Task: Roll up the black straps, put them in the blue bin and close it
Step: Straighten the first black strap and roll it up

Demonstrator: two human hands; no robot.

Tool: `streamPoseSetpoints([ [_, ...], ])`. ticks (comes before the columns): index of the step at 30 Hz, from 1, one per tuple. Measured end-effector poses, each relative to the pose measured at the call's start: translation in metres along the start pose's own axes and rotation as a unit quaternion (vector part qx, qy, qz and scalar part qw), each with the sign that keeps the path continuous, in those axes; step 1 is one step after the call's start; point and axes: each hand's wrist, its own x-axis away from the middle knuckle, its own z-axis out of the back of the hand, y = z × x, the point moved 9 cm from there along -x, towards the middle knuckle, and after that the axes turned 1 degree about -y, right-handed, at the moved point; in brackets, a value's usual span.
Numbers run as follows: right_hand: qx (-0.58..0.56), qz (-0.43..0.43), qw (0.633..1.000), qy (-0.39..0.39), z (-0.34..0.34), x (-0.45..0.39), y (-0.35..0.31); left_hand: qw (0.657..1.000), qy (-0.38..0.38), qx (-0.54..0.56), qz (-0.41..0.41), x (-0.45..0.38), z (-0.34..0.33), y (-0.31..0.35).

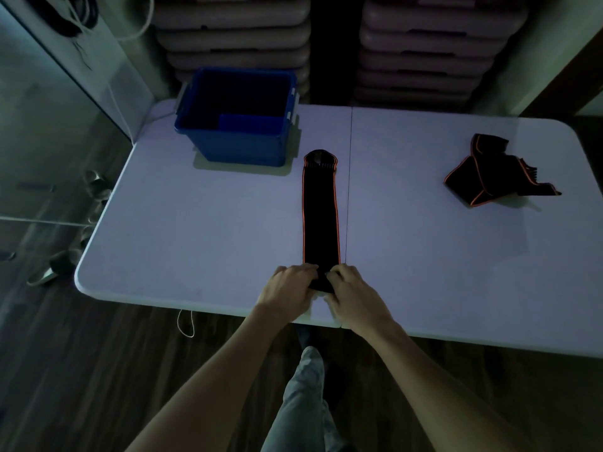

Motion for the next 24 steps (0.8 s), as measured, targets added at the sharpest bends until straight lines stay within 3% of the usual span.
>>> streamPoseSetpoints([
  [7, -0.063, -0.025, 0.998, 0.004, 0.009, -0.016, 0.009, 0.997, -0.04, 0.063, 0.029, -0.009, 0.006, -0.015],
  [14, -0.052, -0.042, 0.998, 0.009, 0.015, -0.04, 0.011, 0.991, -0.007, 0.107, 0.074, -0.025, 0.016, -0.025],
  [20, -0.076, -0.091, 0.99, 0.077, 0.026, -0.04, 0.015, 0.992, 0.009, 0.094, 0.089, -0.035, 0.019, -0.022],
  [24, -0.004, -0.018, 0.993, 0.115, 0.028, -0.035, 0.006, 0.991, 0.028, 0.1, 0.089, -0.036, 0.022, -0.019],
])
